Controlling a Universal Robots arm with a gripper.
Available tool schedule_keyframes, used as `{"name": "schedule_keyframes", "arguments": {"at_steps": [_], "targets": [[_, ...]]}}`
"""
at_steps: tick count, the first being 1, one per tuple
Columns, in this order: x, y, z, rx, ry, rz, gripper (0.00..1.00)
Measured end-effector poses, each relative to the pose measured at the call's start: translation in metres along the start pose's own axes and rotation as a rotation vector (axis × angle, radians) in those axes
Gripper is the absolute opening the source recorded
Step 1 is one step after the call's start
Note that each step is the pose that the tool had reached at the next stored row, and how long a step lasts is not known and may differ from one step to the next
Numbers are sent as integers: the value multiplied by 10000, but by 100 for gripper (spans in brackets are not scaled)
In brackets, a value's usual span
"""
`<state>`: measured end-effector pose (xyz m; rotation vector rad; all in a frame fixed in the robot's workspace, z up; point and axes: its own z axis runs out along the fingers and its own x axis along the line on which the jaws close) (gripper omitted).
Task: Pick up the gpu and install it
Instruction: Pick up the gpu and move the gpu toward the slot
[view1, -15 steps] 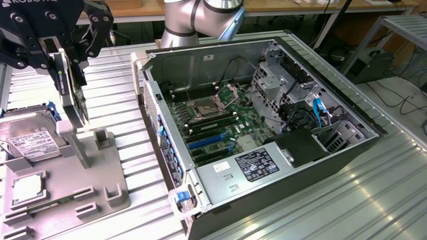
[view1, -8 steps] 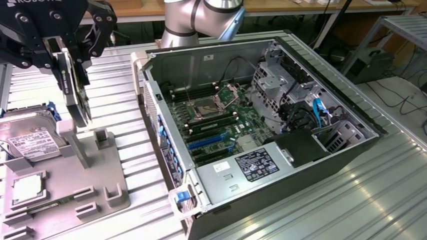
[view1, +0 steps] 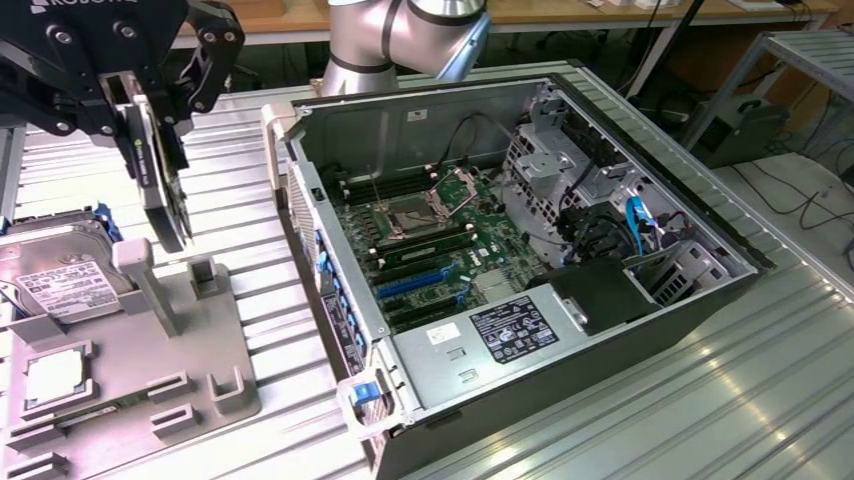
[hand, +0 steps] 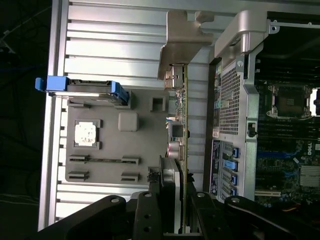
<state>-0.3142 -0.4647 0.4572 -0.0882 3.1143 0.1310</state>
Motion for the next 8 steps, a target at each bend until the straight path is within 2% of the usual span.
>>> {"name": "schedule_keyframes", "arguments": {"at_steps": [8], "targets": [[-54, -3, 2, 0, -1, 0, 28]]}}
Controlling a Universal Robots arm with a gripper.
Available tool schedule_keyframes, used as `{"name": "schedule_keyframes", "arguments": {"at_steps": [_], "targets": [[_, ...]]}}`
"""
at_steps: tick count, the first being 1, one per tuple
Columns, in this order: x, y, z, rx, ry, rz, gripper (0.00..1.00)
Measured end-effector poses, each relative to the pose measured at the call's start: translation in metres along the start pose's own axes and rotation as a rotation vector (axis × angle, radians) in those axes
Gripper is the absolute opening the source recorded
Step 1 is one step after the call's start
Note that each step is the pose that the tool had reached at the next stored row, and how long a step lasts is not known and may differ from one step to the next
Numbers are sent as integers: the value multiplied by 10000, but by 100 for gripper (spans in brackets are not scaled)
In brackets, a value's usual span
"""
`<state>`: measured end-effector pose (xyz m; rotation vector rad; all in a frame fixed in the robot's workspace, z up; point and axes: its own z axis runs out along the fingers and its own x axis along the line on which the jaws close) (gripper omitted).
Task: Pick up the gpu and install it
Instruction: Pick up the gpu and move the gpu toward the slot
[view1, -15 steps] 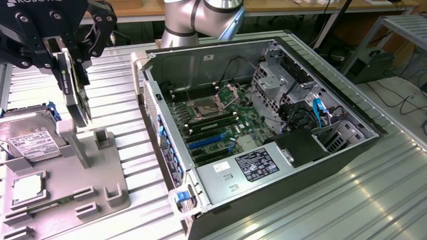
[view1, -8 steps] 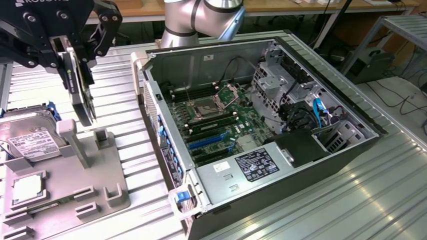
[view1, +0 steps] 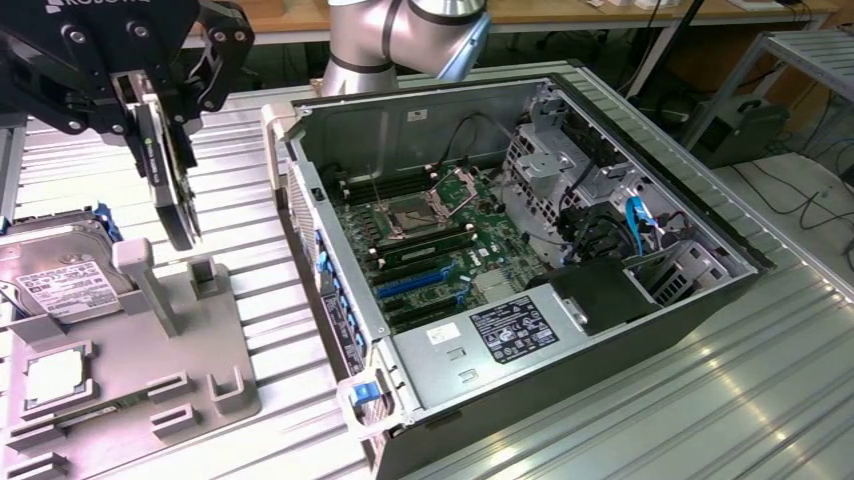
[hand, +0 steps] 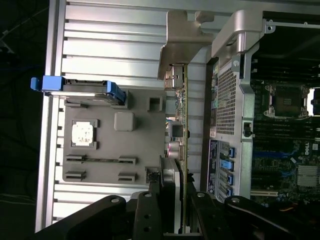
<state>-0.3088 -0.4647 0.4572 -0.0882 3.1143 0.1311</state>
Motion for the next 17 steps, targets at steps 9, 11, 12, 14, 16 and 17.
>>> {"name": "schedule_keyframes", "arguments": {"at_steps": [9, 11, 12, 14, 16, 17], "targets": [[-134, -8, 3, 0, 0, 0, 28], [-169, -10, 4, 0, 0, 0, 28], [-183, -10, 4, 0, -1, 0, 28], [-201, -12, 4, 0, 0, 0, 28], [-223, -13, 4, 0, 0, 0, 28], [-239, -14, 5, 0, 1, 0, 28]]}}
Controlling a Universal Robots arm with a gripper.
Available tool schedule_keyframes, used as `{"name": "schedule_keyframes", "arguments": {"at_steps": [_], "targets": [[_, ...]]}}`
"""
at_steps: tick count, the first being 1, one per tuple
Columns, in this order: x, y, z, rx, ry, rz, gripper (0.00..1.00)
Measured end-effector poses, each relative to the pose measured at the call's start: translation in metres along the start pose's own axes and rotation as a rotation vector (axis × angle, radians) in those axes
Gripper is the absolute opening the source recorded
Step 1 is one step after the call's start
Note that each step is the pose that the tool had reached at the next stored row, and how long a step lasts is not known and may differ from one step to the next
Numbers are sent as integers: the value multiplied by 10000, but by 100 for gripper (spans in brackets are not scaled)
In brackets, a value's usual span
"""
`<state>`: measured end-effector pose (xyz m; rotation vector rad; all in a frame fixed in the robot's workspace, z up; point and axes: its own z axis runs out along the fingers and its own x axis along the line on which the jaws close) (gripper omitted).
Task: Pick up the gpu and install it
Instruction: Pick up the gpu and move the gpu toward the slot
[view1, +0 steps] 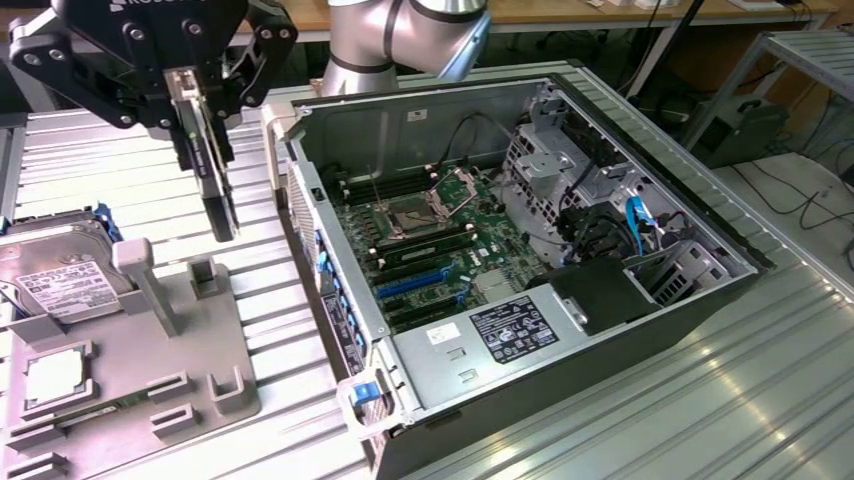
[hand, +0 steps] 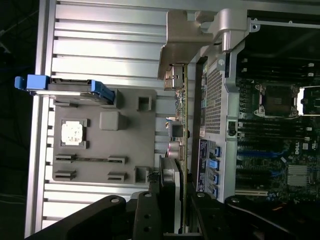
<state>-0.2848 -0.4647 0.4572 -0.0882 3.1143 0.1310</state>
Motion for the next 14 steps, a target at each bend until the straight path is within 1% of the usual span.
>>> {"name": "schedule_keyframes", "arguments": {"at_steps": [5, 14], "targets": [[-109, -6, 2, -1, 0, -1, 28], [-236, -14, 5, 0, -1, 0, 28]]}}
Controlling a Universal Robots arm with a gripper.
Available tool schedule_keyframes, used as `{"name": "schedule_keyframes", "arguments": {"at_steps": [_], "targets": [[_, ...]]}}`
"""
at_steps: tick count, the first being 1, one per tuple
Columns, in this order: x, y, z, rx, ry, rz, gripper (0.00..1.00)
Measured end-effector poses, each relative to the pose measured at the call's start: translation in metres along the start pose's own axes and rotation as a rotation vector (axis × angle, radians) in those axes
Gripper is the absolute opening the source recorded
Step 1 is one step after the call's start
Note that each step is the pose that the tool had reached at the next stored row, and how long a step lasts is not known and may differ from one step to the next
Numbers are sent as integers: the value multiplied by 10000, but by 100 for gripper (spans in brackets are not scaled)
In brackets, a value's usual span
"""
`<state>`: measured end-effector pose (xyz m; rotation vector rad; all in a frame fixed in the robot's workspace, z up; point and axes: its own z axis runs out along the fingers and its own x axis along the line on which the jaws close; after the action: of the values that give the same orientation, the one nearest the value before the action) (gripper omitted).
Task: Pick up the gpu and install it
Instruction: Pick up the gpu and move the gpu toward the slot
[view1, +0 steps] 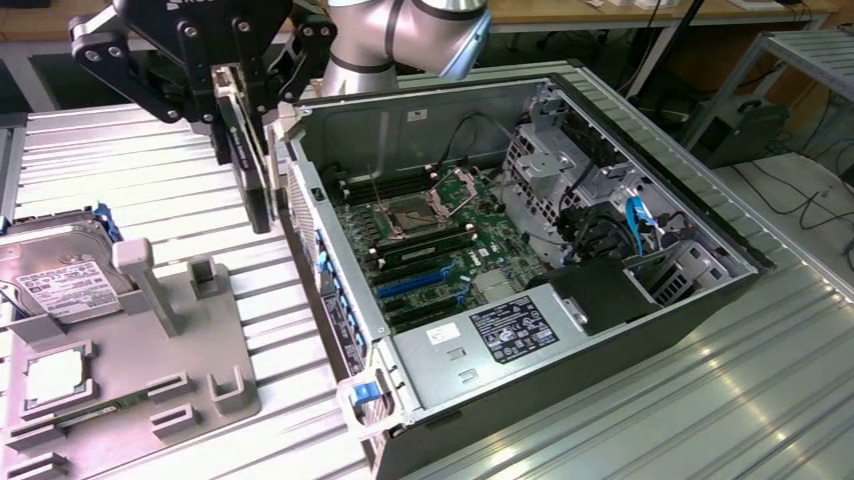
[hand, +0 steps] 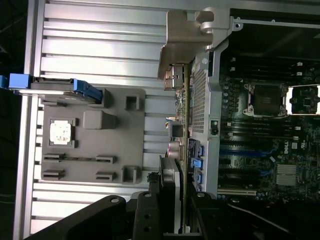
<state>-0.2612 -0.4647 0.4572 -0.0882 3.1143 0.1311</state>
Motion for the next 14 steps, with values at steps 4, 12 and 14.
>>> {"name": "schedule_keyframes", "arguments": {"at_steps": [4, 12, 14], "targets": [[-54, -3, 1, 0, 0, 0, 28], [-150, -9, 4, 0, -1, 0, 28], [-183, -10, 4, 0, 0, 0, 28]]}}
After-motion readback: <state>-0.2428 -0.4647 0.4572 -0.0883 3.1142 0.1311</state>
